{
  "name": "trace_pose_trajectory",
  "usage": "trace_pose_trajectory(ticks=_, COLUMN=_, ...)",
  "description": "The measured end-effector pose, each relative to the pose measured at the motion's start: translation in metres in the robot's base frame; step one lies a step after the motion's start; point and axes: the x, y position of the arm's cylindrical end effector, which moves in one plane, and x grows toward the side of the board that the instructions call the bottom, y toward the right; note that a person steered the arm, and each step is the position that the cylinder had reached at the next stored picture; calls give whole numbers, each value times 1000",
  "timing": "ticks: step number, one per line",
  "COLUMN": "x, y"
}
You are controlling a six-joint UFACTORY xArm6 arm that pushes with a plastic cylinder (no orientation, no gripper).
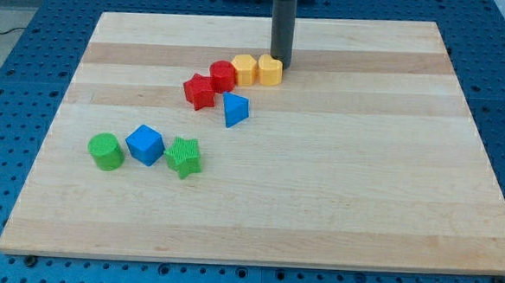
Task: Move the green star below to the blue triangle
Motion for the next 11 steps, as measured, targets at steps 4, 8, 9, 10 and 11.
trace_pose_trajectory(ticks=4, x=122, y=102)
trace_pose_trajectory(ticks=8, x=257, y=-184)
trace_pose_trajectory(ticks=9, x=249, y=-204)
trace_pose_trajectory(ticks=10, x=227, y=-188)
trace_pose_trajectory(ticks=11, x=208, y=-144)
